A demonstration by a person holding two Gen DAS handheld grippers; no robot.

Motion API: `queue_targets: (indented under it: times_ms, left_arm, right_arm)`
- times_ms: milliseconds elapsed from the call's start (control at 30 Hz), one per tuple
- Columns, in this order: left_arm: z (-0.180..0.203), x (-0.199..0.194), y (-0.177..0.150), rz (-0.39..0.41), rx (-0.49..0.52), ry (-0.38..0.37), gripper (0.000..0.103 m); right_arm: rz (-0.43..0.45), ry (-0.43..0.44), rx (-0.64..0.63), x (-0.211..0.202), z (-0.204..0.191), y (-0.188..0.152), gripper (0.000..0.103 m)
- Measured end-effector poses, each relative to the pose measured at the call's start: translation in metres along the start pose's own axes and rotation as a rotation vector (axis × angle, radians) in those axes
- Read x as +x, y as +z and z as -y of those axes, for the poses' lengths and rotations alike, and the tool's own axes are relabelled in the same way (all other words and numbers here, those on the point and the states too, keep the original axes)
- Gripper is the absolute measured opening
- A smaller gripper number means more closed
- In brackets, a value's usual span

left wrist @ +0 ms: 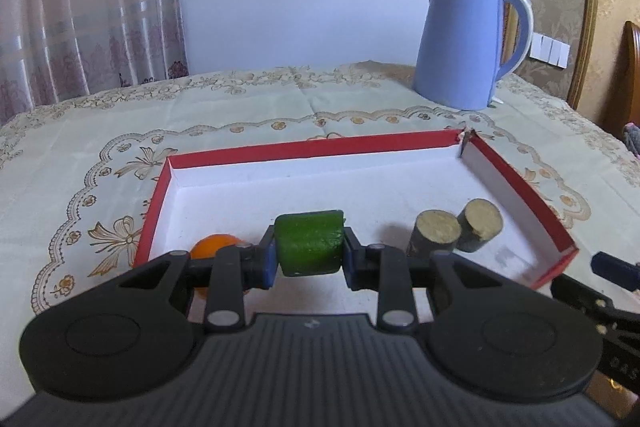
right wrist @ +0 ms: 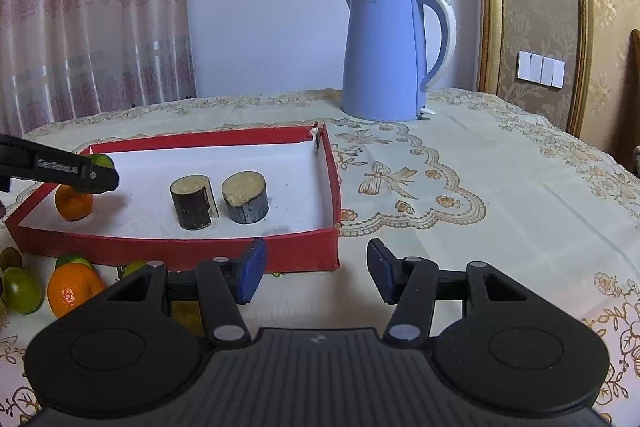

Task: Organize fruits
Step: 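Carry the green pepper chunk over the tray with the left gripper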

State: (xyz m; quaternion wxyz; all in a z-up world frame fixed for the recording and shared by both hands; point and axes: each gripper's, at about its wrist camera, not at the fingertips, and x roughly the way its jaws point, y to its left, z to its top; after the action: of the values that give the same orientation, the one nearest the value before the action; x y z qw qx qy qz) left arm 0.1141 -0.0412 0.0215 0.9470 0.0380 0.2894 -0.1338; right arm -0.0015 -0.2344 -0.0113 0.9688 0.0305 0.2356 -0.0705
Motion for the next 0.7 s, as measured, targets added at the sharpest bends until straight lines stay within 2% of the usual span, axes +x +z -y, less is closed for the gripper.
queue_targets:
  times_ms: [333, 700]
  left_arm:
    - [-0.003, 0.025, -0.004, -0.043, -0.009, 0.029, 0.028]
    - [-0.002, 0.028, -0.004, -0.034, -0.007, 0.04, 0.029]
  right_arm:
    - [-0.018, -0.004, 0.001, 0.002, 0.0, 0.0, 0.055]
    - [-0.024, -0.006, 0.0, 0.004, 0.001, 0.0, 0.055]
